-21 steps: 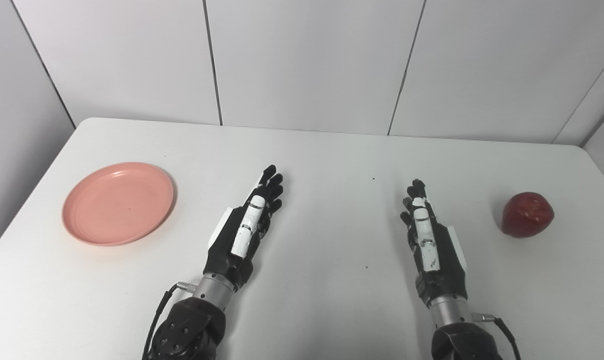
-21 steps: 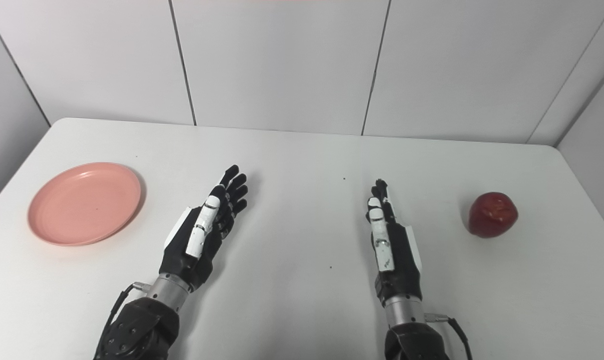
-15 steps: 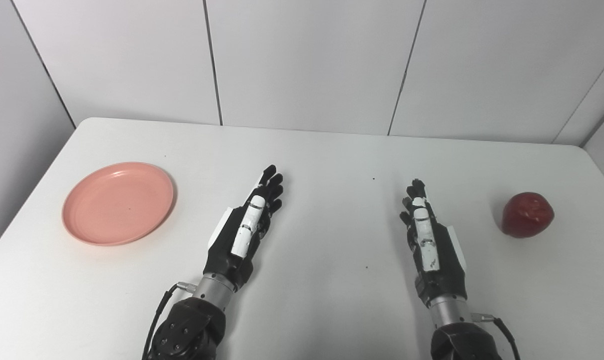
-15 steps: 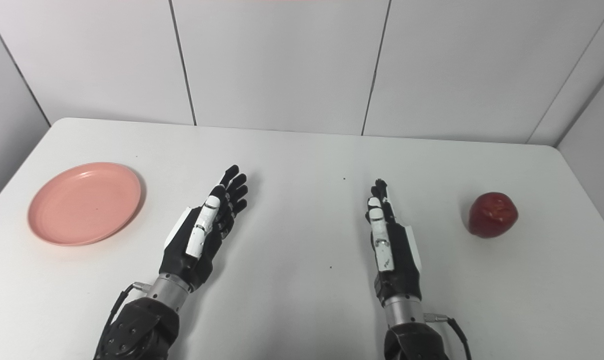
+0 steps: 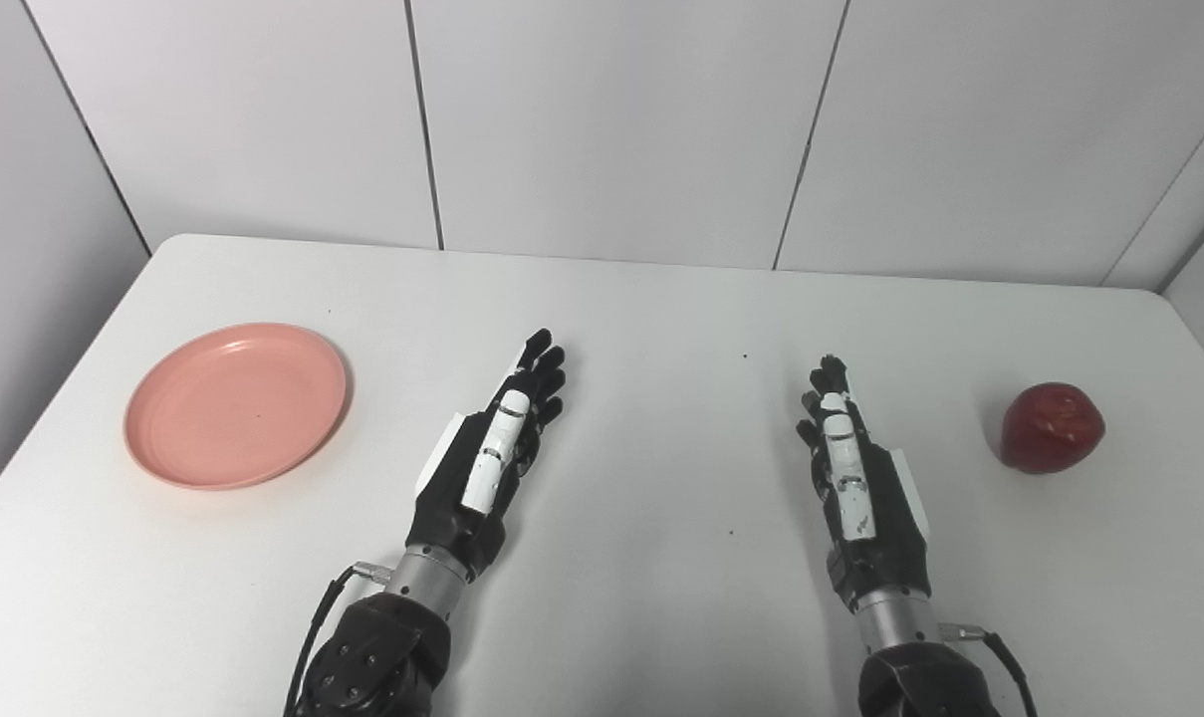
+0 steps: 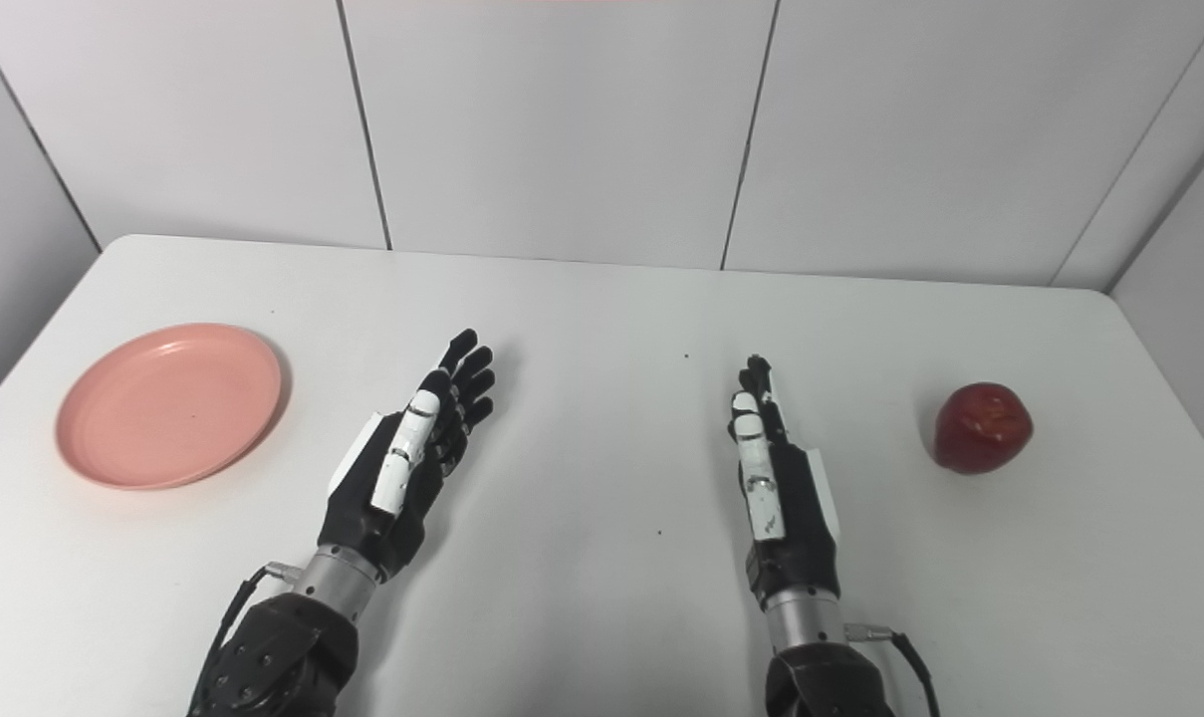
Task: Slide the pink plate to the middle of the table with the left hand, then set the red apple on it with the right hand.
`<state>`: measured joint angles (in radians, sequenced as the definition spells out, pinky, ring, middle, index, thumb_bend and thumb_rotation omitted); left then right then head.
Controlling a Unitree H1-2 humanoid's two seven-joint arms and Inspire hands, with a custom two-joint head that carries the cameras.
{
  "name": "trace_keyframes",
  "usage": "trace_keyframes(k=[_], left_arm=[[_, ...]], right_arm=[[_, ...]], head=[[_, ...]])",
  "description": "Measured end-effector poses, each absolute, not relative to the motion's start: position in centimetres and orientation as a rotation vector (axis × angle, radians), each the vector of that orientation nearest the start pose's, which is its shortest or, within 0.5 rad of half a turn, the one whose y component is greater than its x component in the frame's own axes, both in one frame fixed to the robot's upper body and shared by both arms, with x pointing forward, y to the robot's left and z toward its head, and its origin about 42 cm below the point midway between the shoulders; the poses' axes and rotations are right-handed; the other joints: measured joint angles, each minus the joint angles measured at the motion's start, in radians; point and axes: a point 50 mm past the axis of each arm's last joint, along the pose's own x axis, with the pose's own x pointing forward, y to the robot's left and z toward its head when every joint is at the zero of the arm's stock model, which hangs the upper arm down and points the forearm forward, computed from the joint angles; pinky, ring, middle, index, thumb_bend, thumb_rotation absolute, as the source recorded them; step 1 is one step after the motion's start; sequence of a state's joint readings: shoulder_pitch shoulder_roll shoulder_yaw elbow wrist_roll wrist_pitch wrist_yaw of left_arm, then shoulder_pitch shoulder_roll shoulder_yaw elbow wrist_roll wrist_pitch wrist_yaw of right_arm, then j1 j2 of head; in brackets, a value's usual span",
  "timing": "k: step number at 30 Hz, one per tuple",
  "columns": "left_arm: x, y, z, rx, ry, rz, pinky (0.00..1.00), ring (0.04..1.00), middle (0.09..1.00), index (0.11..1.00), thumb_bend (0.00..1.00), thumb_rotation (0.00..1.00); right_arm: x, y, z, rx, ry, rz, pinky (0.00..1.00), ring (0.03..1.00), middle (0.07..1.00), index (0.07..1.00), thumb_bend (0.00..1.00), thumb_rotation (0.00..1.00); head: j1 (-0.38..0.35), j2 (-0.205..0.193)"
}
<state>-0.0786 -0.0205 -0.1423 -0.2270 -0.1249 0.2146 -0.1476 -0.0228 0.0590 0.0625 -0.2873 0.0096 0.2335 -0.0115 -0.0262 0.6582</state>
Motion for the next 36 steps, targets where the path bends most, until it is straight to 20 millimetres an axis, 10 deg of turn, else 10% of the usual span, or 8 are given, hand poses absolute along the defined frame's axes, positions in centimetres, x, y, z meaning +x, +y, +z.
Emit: trace_keyframes(k=[17,36], left_arm=[[29.3,12.1,14.6,-0.125,-0.045,-0.377,1.0,1.0,1.0,1.0,0.43,1.0],[29.5,11.5,13.6,-0.113,-0.04,-0.376,1.0,1.0,1.0,1.0,0.42,1.0]], right_arm=[[28.4,-19.7,14.7,0.068,-0.052,0.041,1.0,1.0,1.0,1.0,0.3,1.0],[28.5,-20.3,13.2,0.094,-0.054,0.059,1.0,1.0,1.0,1.0,0.26,1.0]], head=[[0.207,-0.135],[0.259,-0.183]])
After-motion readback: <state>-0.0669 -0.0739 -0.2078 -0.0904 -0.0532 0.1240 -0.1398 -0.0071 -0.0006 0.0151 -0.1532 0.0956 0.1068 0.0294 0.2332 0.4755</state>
